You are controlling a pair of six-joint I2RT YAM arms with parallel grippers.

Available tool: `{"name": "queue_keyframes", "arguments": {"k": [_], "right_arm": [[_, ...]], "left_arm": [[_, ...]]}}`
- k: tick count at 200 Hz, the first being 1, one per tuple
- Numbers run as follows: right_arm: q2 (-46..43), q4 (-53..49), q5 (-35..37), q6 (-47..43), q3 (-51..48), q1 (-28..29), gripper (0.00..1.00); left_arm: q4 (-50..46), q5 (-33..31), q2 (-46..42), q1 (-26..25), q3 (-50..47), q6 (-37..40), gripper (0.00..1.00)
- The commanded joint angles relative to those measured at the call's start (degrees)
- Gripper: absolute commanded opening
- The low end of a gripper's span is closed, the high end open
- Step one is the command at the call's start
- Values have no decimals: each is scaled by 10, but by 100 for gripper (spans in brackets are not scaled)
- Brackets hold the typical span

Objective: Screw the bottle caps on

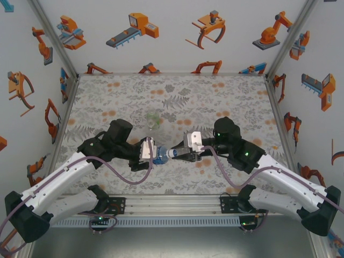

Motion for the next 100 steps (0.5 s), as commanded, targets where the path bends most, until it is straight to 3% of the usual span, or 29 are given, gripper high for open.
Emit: {"name": "queue_keyframes", "arguments": {"k": [1, 26, 68, 100], "right_arm": [[-5, 8, 22, 55, 0, 7, 17], [-6, 30, 79, 234, -12, 7, 7], [9, 34, 260, 663, -26, 9, 2], [47, 8, 273, 954, -22, 9, 0]], "left_arm": [[-4, 15, -8, -3, 13, 9, 0], [-2, 12, -13, -4, 11, 8, 0], [5, 8, -15, -4, 10, 7, 0], [10, 0, -15, -3, 8, 4, 0]]}}
